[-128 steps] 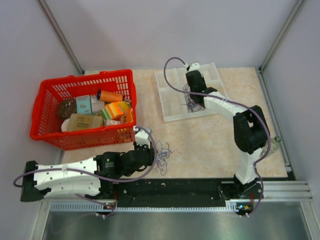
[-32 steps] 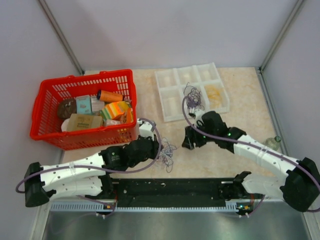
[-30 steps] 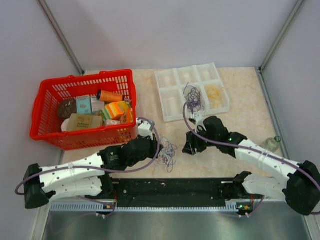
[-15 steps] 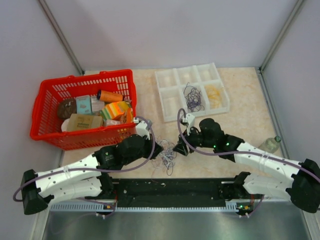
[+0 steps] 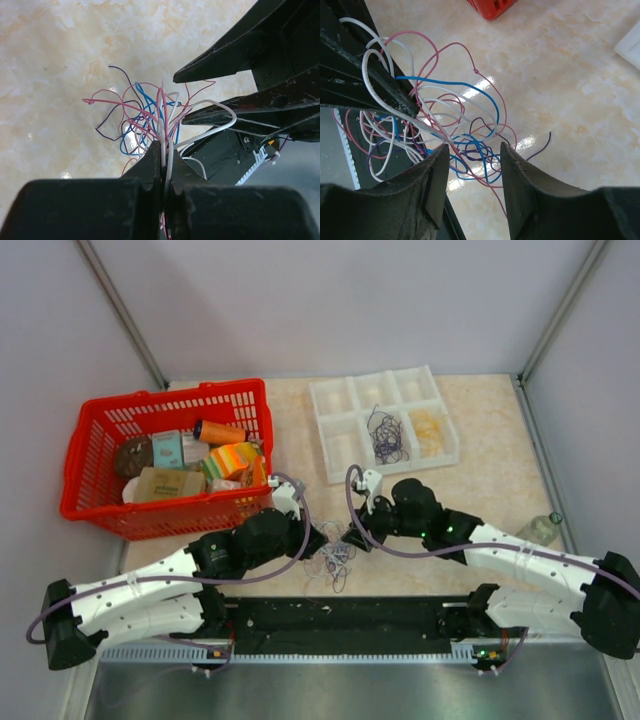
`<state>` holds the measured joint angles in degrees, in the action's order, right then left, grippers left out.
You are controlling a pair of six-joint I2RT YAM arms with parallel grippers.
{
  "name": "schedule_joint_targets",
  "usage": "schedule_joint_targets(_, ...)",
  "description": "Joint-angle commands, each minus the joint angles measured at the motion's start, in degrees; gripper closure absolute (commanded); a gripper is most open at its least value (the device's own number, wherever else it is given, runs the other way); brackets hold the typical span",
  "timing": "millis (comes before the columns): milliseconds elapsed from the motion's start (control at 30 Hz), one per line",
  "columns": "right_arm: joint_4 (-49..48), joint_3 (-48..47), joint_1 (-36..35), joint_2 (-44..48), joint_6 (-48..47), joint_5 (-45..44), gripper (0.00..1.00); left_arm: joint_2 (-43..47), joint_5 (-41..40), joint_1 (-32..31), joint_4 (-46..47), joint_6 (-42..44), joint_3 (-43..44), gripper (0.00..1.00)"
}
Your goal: Untangle the cables
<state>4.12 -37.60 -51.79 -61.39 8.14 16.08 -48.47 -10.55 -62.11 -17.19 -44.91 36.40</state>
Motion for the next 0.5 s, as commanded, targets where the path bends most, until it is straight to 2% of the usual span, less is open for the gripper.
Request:
schedule_joint_targets(0,-6.58,-0.98,-0.68,-1.89,0.38,-0.34,0.58,1.36,0.79,0.32,1.72,-0.53,-0.02,1.0)
schedule_joint_targets(100,-8.07,-1.5,-0.68,-2.24,0.47,-0.87,0.7,1.88,0.79,0.41,1.63,-0.71,-0.37,1.0)
schedule_joint_targets(167,-7.29,-2.21,-0.68,-2.51,0.56,-1.66,0.87,2.06,0.35,0.41,1.46,-0.71,-0.46,1.0)
schedule_joint_targets(200,-6.33,-2.64,-0.85,-2.42,0.73,-2.53,1.0,2.06,-0.17,0.41,0.76,-0.88,-0.46,0.99)
schedule_joint_targets(267,-4.39,-2.39,-0.77,-0.68,1.34,-6.03,1.0,2.5,-2.1,0.41,-0.29,-1.23,-0.54,0.94)
schedule_joint_targets(333,-1.77,-1.69,-0.86,2.83,3.18,-13.92,1.0,2.94,-5.34,0.5,-2.05,-2.02,-0.81,0.94)
schedule_joint_targets(367,-0.36,-1.16,-0.86,5.29,4.68,-20.67,1.0,2.94,-7.45,0.41,-3.97,-2.72,-0.81,0.98)
schedule_joint_targets(400,2.53,-0.46,-0.86,10.53,8.17,-31.26,1.0,2.77,-11.65,0.49,-7.3,-4.12,-0.72,1.0)
schedule_joint_targets(467,6.49,-0.71,-0.77,15.83,13.71,-42.3,1.0,2.33,-14.31,0.41,-10.39,-5.62,-0.72,1.0)
